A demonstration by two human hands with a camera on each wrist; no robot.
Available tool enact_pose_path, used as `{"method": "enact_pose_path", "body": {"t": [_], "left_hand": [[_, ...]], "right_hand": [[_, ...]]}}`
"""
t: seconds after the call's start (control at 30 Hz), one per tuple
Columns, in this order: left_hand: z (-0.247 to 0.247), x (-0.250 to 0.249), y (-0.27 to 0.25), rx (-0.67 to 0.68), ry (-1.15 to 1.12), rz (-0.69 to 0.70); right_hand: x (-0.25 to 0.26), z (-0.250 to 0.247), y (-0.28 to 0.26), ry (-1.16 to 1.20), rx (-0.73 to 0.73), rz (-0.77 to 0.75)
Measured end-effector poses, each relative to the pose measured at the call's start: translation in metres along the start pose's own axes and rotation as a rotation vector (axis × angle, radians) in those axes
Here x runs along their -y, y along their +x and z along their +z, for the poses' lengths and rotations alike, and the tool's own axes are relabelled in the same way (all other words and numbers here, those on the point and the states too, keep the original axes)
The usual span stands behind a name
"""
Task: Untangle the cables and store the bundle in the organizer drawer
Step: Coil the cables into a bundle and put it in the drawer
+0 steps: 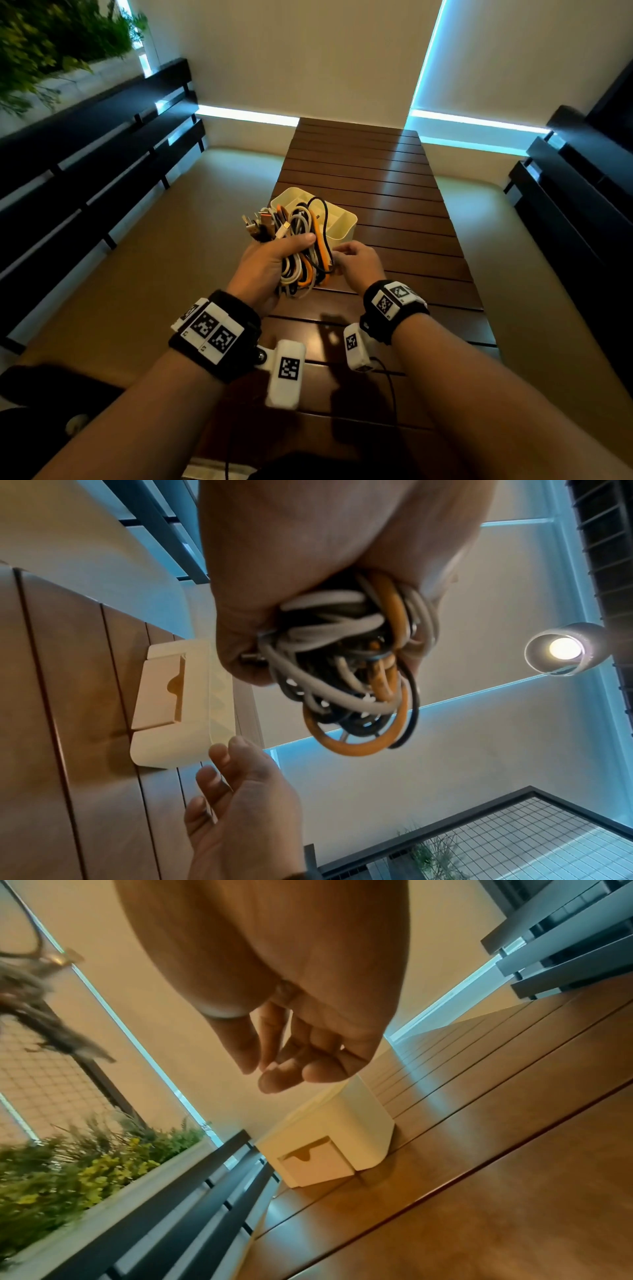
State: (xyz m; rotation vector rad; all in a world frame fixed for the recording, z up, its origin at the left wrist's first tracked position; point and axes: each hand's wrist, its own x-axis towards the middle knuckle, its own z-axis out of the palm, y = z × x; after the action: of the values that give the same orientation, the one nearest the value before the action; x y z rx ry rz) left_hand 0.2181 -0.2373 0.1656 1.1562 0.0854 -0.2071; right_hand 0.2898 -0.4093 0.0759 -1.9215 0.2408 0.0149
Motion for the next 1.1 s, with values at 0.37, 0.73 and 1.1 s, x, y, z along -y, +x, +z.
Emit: {"method": "enact_pose_path", "body": {"t": [0.37, 0.73, 1.1], "left_hand": [[-0.059, 0.008, 0.043, -0.093, -0.056, -0.064], [-0.069, 0.008, 0.063, -0.065, -0.131, -0.104], [-0.049, 0.005, 0.051, 0.032, -0.076, -0.096]], "right_hand": [[-0.013, 0.024, 0.075, -0.624, -0.069, 0.116], [-0.019, 0.039, 0.083, -0.751, -0.001, 0.175], [-0.029, -0.011, 0.02, -0.655, 0.139, 0.198]]}}
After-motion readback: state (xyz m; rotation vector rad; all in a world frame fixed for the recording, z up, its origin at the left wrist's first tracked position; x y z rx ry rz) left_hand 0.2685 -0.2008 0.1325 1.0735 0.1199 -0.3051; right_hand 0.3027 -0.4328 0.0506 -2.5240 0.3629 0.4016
